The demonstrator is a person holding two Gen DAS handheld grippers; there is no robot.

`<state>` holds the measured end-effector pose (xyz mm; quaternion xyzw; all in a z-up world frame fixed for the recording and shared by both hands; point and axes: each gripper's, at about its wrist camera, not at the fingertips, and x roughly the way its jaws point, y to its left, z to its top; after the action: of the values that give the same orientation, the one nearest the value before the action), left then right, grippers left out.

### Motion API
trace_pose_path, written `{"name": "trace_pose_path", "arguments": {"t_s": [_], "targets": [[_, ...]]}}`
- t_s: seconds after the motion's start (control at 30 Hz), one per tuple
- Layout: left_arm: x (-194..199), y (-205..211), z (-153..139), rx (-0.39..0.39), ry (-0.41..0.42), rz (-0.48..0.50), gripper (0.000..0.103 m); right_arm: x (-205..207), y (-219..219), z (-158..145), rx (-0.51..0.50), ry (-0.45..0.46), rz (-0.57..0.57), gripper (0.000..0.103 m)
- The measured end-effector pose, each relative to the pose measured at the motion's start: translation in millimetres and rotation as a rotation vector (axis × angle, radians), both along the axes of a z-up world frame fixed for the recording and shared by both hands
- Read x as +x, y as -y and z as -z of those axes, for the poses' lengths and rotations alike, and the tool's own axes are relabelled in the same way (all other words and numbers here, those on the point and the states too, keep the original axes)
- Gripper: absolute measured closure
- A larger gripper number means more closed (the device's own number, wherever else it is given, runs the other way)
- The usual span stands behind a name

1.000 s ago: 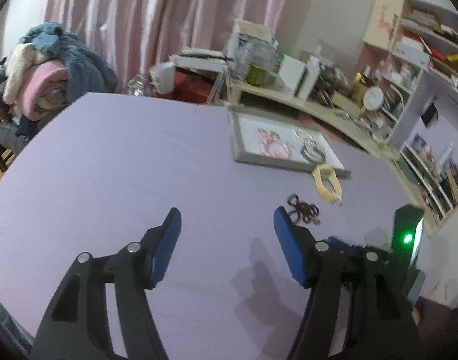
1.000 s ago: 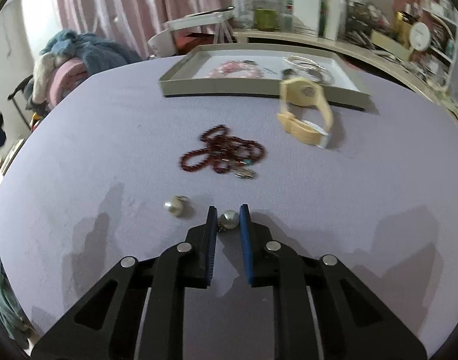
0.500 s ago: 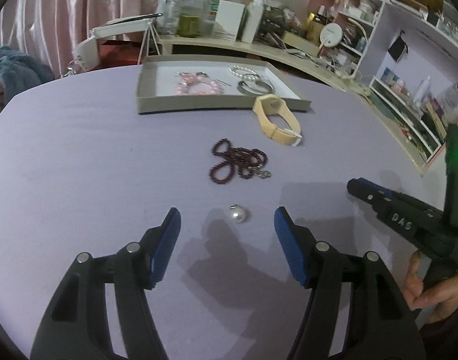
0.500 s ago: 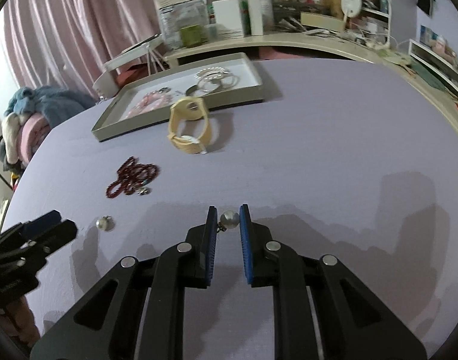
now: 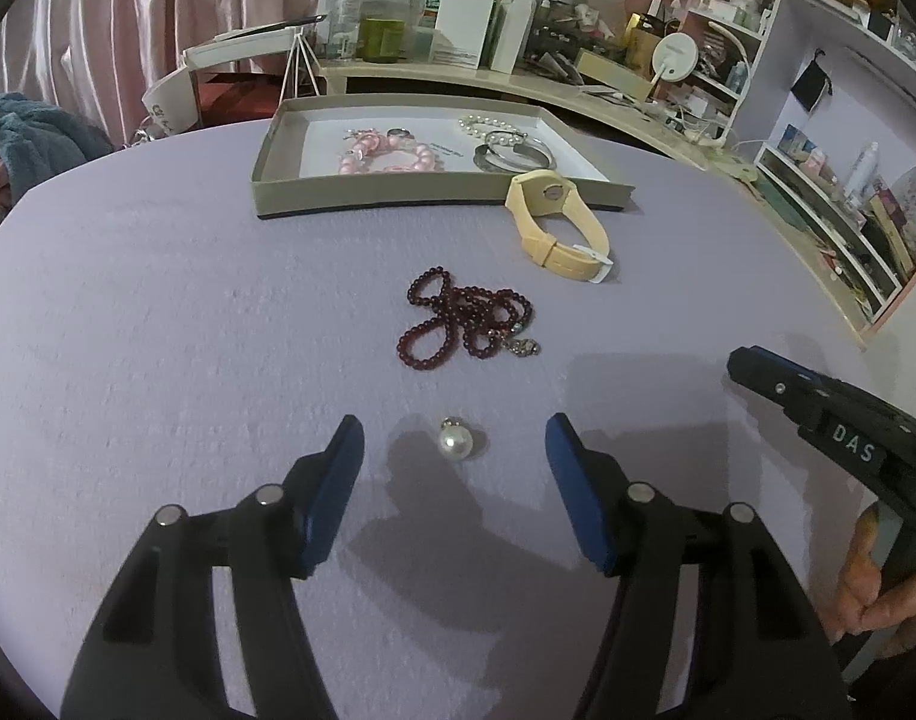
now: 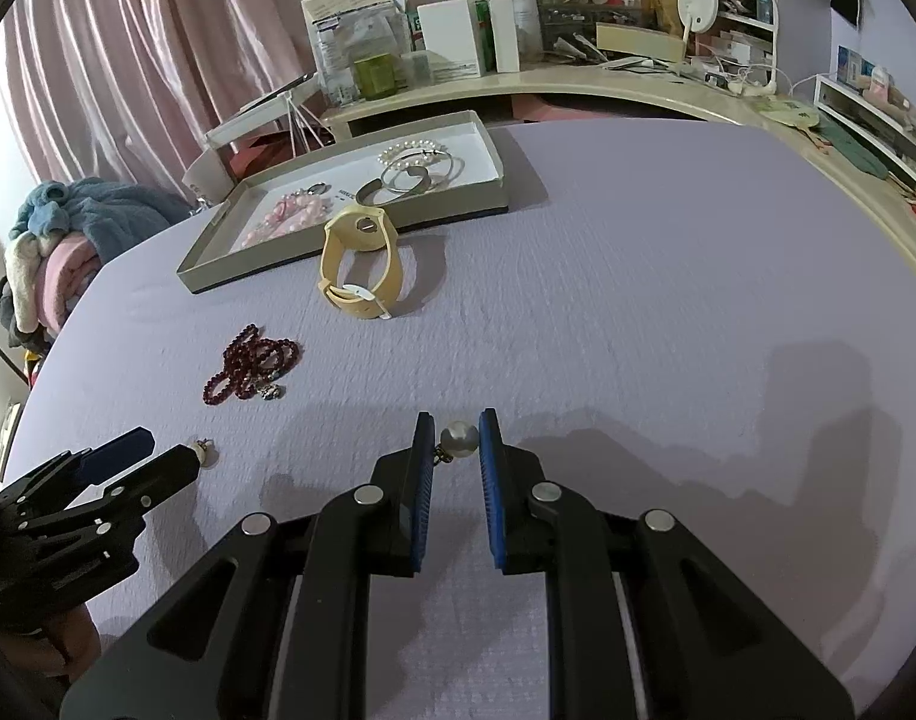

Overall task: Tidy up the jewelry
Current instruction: 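Grasp the other pearl stud earring with the left tool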

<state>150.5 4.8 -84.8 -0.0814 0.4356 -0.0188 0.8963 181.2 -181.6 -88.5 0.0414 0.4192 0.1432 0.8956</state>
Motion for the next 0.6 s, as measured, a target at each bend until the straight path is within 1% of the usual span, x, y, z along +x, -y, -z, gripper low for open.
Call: {"name": "trace_pose_path", "arguments": {"t_s": [0.1,0.3,0.4,0.43,0.47,0.53,0.6], "targets": [[0.5,0.8,-0.8,0.005,0.004,-0.005,0.043,0.1,1.0,-1.0,0.001,0.002,0.001,0.087],[4.3,7.7,2.9,0.04,0.006,-0.005,0.053,-0.9,2.7,-1.3,0.004,0.0,-0.001,0.087],[6.9,10.5,8.6,0.062,-0.004,-0.005,0.065,-1.8,4.6,-1.7,0.005,0.0,-0.001,0.087],[7.8,11.4,11.3,0.069,-0.012,-0.005,0.075,-1.3,4.0,-1.5,0.004,0.0,-0.001,0.087],[8.1,12.0,12.8,0.084,-0.009,-0.011,0.083,-1.6,4.7,-1.8,0.006,0.0,0.001,0.087],[8.5,12.9,13.7,0.105,-0.003,-0.014,0.089,-2.2,5.7,-2.3,0.008,0.002,0.003,0.087],[8.2,11.3,14.1,0.099,0.0,-0.015,0.089,-2.6,6.6,-2.6,0.011,0.002,0.005,0.087]]}}
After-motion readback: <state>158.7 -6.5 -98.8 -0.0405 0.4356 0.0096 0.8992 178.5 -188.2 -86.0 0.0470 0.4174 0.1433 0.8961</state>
